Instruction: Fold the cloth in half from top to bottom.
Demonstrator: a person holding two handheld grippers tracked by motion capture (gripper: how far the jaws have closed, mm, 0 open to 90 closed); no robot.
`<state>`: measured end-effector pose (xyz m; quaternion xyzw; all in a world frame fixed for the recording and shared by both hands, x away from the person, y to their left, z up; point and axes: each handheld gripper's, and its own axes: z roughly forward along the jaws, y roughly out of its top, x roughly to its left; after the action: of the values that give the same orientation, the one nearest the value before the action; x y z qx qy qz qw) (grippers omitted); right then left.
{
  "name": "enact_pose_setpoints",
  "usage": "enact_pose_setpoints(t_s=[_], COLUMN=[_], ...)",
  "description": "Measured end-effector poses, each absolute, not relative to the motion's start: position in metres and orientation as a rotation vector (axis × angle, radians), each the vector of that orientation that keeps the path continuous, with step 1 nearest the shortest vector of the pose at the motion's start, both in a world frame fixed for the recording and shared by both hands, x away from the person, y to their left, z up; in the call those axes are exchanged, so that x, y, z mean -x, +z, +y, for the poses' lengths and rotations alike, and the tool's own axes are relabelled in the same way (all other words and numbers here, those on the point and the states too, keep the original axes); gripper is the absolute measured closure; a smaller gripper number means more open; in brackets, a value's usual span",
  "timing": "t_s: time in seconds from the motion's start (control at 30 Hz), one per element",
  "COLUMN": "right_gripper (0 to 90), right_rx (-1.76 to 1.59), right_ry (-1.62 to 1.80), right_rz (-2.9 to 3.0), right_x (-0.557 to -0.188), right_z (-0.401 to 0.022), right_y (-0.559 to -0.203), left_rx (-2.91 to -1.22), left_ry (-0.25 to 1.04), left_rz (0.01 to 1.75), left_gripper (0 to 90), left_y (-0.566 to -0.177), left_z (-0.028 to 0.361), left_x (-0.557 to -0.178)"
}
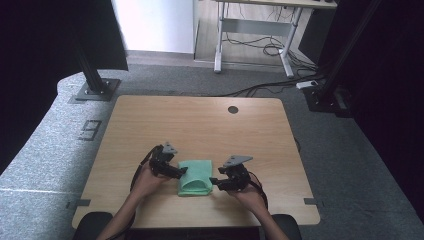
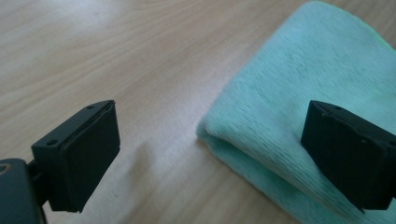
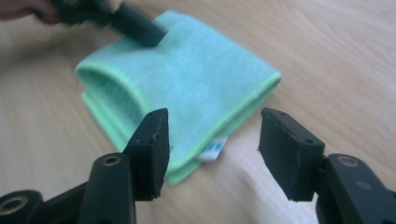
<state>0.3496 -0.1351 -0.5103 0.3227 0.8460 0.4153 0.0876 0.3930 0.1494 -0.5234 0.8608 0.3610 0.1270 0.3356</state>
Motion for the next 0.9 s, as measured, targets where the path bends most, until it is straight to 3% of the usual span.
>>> enact_pose_setpoints(t_s=[0.4, 0.9], right_gripper=[34.4, 24.9], right_rx=[-0.989, -0.965], right_ry=[1.192, 1.056], right_rz=[2.533, 2.561], right_x=[-0.372, -0.356], right_z=[-0.108, -0.114], right_y=[-0.525, -0.541], left_rx=[-2.273, -2.304], left_ry=[0.291, 0.280], left_rz=[0.892, 0.912], left_gripper=[4.7, 4.7], left_y=[-0.527, -0.539], left_z=[0.152, 0.158], left_x=[-0.359, -0.344])
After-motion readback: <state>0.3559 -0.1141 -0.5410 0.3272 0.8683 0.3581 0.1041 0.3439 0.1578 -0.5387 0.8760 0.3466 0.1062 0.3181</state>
